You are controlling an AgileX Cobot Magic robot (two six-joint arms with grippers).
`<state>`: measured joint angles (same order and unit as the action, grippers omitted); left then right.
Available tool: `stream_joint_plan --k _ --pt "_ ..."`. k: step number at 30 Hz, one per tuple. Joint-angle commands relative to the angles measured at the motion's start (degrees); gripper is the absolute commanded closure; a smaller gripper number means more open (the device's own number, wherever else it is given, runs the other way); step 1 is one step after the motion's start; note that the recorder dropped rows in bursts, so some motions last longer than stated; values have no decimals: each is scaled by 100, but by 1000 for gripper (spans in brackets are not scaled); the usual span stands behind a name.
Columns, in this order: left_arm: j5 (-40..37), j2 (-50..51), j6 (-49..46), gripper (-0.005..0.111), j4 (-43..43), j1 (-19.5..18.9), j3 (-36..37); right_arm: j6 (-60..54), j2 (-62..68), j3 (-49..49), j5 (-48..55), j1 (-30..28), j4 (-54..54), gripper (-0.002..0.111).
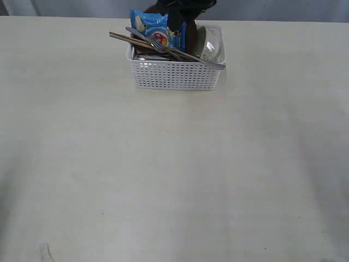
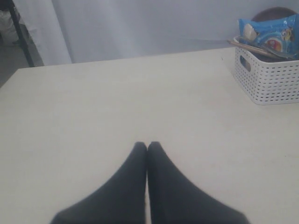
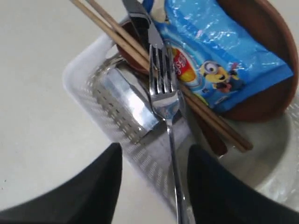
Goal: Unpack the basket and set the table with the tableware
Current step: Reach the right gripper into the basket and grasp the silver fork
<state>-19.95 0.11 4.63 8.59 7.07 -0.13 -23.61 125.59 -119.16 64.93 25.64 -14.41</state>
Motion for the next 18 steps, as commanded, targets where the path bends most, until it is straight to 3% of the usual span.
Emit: stream_joint_plan --k 1,18 --pt "3 -11 13 107 -20 29 13 -438 202 -37 -17 -284 -702 65" --pt "3 -11 13 107 -20 29 13 -647 845 -37 -126 -314 -881 65"
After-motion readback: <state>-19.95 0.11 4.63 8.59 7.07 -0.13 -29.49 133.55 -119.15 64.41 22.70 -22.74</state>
